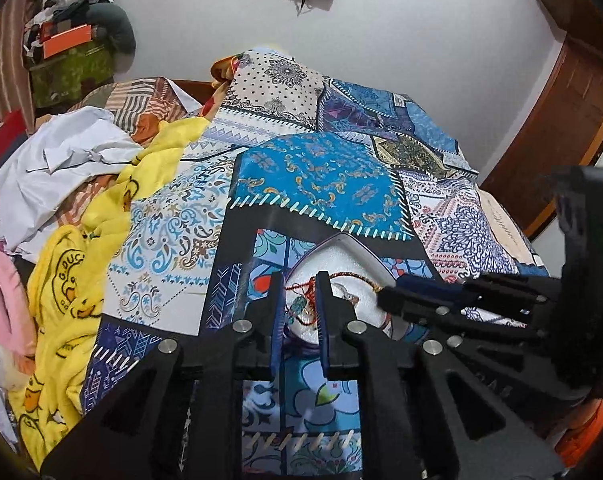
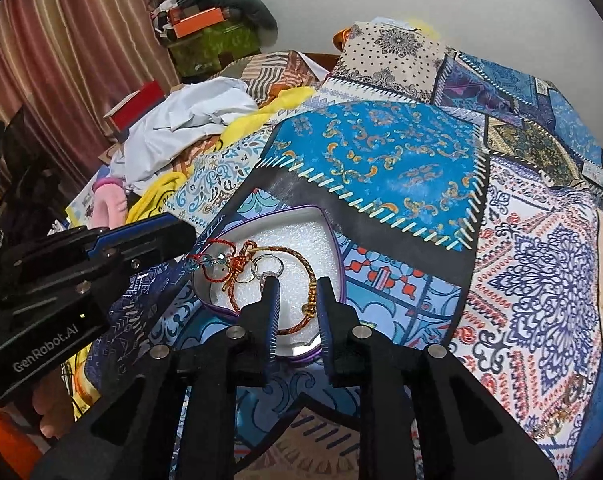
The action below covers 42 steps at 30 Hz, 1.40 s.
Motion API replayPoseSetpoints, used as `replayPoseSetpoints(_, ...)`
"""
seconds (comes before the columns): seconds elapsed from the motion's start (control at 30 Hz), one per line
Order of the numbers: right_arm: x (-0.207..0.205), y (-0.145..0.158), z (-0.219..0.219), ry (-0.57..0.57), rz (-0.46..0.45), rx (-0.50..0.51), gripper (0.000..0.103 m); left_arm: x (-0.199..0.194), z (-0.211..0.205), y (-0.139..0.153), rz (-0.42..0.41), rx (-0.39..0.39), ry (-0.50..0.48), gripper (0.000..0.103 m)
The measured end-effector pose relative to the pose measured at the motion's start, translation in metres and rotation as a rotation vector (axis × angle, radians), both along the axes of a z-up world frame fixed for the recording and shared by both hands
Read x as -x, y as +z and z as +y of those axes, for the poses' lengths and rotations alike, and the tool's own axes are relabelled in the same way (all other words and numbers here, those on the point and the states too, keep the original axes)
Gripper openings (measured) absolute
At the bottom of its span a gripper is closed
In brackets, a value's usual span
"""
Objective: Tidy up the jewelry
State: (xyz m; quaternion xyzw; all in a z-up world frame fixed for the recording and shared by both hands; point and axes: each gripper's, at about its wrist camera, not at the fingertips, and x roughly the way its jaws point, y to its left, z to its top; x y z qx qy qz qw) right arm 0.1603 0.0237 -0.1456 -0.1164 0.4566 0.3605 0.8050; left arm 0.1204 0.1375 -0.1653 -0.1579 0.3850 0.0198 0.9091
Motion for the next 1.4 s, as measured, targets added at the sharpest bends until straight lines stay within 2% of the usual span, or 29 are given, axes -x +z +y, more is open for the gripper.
replayPoseSetpoints(0.13,0.005,0.01,-0.005,-0.003,-0.021,-0.005,0.017,0.007,-0.005,0.008,-0.01,-0.038,0.001,0.029)
replayPoseSetpoints(0.27,0.011,0.023,-0.013,-0.015,-0.053,-0.021,0.023,0.012,-0.01,0.018,-0.026,-0.062,0.003,0.031)
replayPoseSetpoints(0.33,0.013,0.032,-0.02,-0.028,-0.076,-0.036,0.039,0.014,-0.012,0.024,-0.035,-0.066,0.004,0.033)
replayPoseSetpoints(0.4,0.017,0.041,-0.029,-0.045,-0.11,-0.058,0.046,0.017,-0.015,0.029,-0.045,-0.072,0.005,0.034)
replayPoseSetpoints(0.7,0.021,0.071,-0.069,-0.107,-0.188,-0.103,0.047,0.024,-0.046,0.059,-0.115,-0.114,-0.031,0.05)
replayPoseSetpoints(1.0,0.022,0.089,-0.128,-0.229,-0.272,-0.093,0.047,0.016,-0.093,0.078,-0.159,-0.134,-0.142,0.054)
replayPoseSetpoints(1.2,0.016,0.087,-0.179,-0.332,-0.275,-0.074,0.047,0.001,-0.126,0.079,-0.155,-0.127,-0.216,0.056)
replayPoseSetpoints(1.4,0.013,0.075,-0.214,-0.396,-0.249,-0.044,0.047,-0.014,-0.157,0.063,-0.106,-0.104,-0.293,0.058)
